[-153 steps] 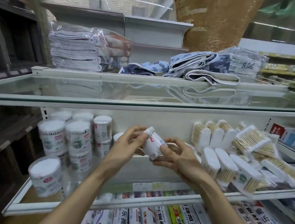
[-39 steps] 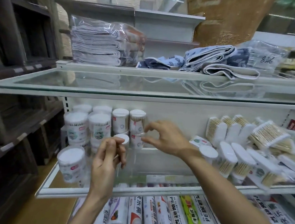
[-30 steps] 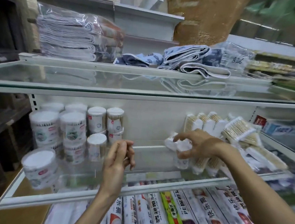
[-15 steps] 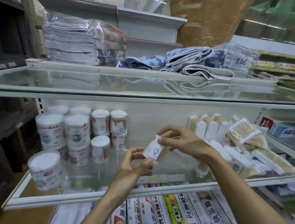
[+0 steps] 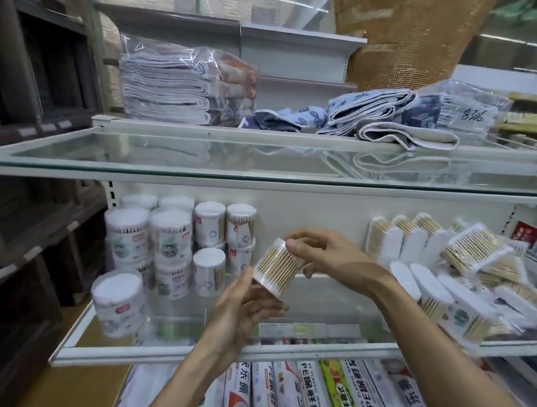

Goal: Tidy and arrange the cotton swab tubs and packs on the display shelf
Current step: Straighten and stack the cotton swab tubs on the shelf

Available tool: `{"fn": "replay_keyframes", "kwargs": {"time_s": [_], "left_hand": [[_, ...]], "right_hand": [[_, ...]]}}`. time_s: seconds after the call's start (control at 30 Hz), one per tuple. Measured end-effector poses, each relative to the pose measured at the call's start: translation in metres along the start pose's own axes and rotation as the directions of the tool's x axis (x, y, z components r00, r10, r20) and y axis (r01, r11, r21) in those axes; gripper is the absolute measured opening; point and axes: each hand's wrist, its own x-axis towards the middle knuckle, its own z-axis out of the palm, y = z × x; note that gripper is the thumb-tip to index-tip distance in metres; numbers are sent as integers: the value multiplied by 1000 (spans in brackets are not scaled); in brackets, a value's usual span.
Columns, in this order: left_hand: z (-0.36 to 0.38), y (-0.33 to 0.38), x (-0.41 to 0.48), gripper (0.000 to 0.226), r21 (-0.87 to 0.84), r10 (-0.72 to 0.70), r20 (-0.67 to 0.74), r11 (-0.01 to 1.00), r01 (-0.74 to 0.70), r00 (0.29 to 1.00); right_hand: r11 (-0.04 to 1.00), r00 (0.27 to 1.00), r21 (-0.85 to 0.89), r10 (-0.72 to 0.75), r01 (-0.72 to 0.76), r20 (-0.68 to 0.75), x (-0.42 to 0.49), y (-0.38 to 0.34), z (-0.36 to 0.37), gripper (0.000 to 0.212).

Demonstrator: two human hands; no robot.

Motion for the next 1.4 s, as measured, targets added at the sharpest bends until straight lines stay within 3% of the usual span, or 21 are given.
{"fn": "replay_keyframes", "kwargs": {"time_s": [0.13, 0.23, 0.47, 0.6, 0.73, 1.03, 1.27, 1.4], "left_hand": [[-5, -3, 2, 58, 11, 56, -32, 998, -56, 998], [-10, -8, 6, 78, 178, 111, -76, 979, -96, 991], [-10, -7, -3, 61, 386, 242, -93, 903, -189, 966], [-19, 3, -15, 34, 390, 458, -193, 847, -360, 868], [-30, 13, -21, 23, 364, 548, -199, 811, -458, 813], [-61, 19, -19, 13, 348, 587, -173, 788, -508, 791], [-57, 11, -9, 13, 309, 557, -145, 811, -498, 818], [-51, 10, -6, 11, 261, 543, -113, 824, -503, 832]], "right_hand": [[1000, 1000, 28, 7, -7, -7, 3, 6, 0, 27], [999, 1000, 29, 17, -17, 10, 3, 8, 0, 27], [999, 1000, 49, -16, 16, -11, 11, 14, 7, 26], [998, 983, -13, -61, 60, -171, 30, 7, 21, 25], [974, 961, -180, -178, 140, -211, 57, -1, 54, 26], [866, 921, -428, -355, 259, -160, 95, -5, 101, 28], [859, 919, -447, -356, 251, -169, 88, -4, 99, 34], [917, 896, -335, -322, 215, -306, 69, -1, 90, 36]]}}
